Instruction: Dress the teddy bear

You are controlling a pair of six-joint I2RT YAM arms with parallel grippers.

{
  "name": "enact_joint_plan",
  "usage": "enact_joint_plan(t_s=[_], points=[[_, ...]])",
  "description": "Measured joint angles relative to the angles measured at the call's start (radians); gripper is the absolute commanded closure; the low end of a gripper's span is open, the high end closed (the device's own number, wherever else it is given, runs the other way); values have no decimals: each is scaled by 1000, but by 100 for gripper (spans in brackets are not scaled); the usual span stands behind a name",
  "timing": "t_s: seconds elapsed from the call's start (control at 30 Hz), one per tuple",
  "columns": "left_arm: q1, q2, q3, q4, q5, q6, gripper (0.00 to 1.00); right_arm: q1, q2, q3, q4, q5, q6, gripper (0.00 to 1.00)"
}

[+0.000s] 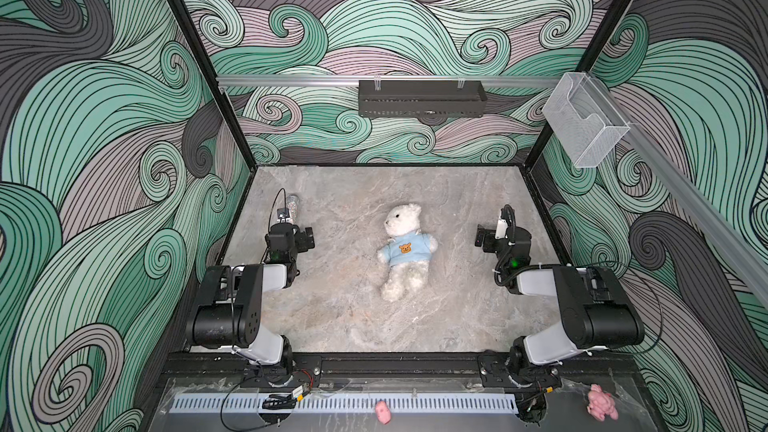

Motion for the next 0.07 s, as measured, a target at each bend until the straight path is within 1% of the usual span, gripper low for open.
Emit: enact_joint_plan(t_s=[0.07], points=[[0, 0, 0, 1, 1, 0, 1, 0, 0, 0, 0, -4, 0, 1]])
